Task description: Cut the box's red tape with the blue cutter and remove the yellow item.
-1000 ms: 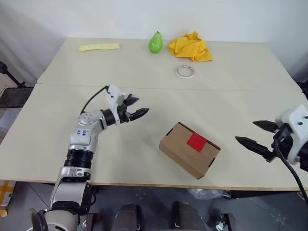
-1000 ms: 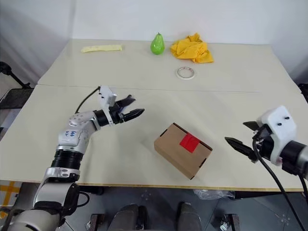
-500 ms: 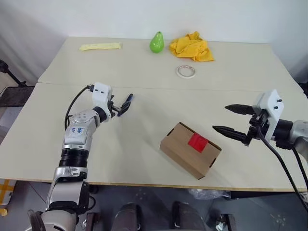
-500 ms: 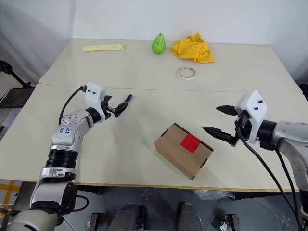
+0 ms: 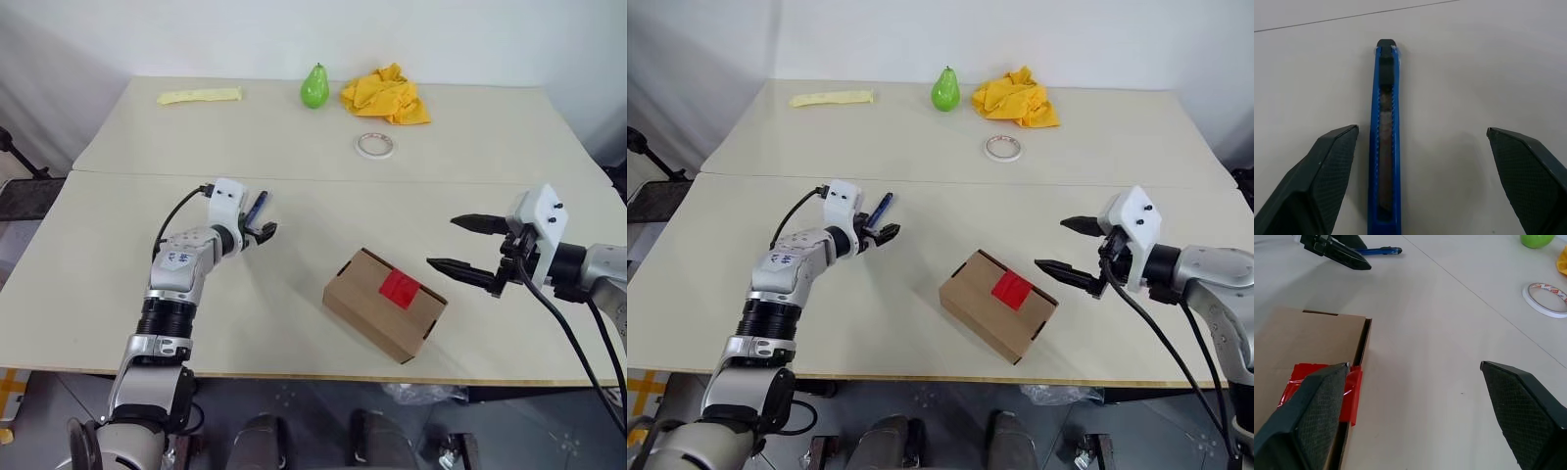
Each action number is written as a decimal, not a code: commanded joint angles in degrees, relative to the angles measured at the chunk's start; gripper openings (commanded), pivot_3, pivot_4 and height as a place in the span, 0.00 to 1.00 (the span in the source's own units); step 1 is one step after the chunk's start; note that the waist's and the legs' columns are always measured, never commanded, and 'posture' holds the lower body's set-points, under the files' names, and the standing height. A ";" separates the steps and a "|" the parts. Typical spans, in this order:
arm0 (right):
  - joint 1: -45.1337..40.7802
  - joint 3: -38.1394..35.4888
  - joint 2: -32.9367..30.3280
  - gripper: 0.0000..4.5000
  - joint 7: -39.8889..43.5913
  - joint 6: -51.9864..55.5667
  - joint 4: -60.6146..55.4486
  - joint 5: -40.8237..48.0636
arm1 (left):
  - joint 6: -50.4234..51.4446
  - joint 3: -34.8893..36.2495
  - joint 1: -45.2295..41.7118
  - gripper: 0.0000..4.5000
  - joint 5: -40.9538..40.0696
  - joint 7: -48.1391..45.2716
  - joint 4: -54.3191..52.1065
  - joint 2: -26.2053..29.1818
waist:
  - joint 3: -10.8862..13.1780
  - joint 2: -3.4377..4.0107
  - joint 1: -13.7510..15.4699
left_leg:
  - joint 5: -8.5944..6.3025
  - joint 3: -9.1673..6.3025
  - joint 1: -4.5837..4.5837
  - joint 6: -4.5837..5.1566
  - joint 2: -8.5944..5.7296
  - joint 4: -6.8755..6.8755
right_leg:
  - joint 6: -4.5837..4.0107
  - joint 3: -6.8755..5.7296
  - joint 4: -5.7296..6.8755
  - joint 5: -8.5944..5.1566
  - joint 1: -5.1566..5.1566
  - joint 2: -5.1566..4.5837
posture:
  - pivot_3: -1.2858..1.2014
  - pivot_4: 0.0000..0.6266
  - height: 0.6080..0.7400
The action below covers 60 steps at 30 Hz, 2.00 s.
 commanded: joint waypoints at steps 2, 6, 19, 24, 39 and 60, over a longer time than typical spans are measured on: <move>-0.14 -1.42 -1.19 1.00 0.59 -0.01 -1.26 0.15 | 4.88 1.05 0.71 0.95 0.32 2.55 -1.64 -0.04 | 0.00 0.00 -0.01 | 0.00 0.00 0.01 0.00 0.00 0.00 | 0.00 0.00 0.01 0.00 0.00 0.00 | 0.52 0.24 1.00; -0.41 -1.34 -1.29 1.00 0.77 0.21 -1.18 0.12 | 6.32 0.83 1.11 0.73 0.06 2.75 -2.27 -0.15 | -0.01 0.01 0.04 | 0.01 0.01 0.03 -0.01 0.00 0.00 | 0.00 0.01 0.03 0.00 0.01 0.00 | 0.52 0.24 1.00; -1.51 -0.91 -1.93 1.00 1.75 0.46 -0.30 -0.45 | 8.13 0.99 2.10 0.35 0.92 3.77 -2.61 1.04 | -0.01 0.02 0.05 | 0.01 0.01 0.05 -0.02 0.00 0.01 | 0.00 0.02 0.05 0.00 0.02 0.00 | 0.52 0.24 1.00; -1.77 -0.69 -1.88 1.00 1.81 0.44 -0.16 -0.67 | 8.19 0.49 1.83 0.10 1.17 3.36 -2.32 1.37 | -0.02 0.03 0.07 | 0.02 0.02 0.06 -0.03 0.00 0.02 | 0.00 0.02 0.06 0.00 0.02 -0.01 | 0.52 0.24 1.00; -1.65 -1.55 -2.16 1.00 1.02 1.68 -2.95 0.17 | 8.76 -2.06 3.31 0.10 -1.55 -8.03 -7.71 7.93 | -0.02 0.03 -0.23 | 0.02 0.05 0.06 -0.03 0.01 0.02 | 0.00 0.03 0.09 0.00 -0.01 0.00 | 0.52 0.24 1.00; -31.47 31.20 25.40 0.63 -24.73 30.09 -8.25 -3.96 | -23.90 -4.93 21.04 0.10 -3.24 -43.96 -17.48 29.97 | -0.01 0.05 -1.75 | 0.00 0.31 -0.19 -0.18 0.28 0.02 | -0.33 0.05 0.91 -0.08 -1.00 -0.05 | 0.52 0.24 1.00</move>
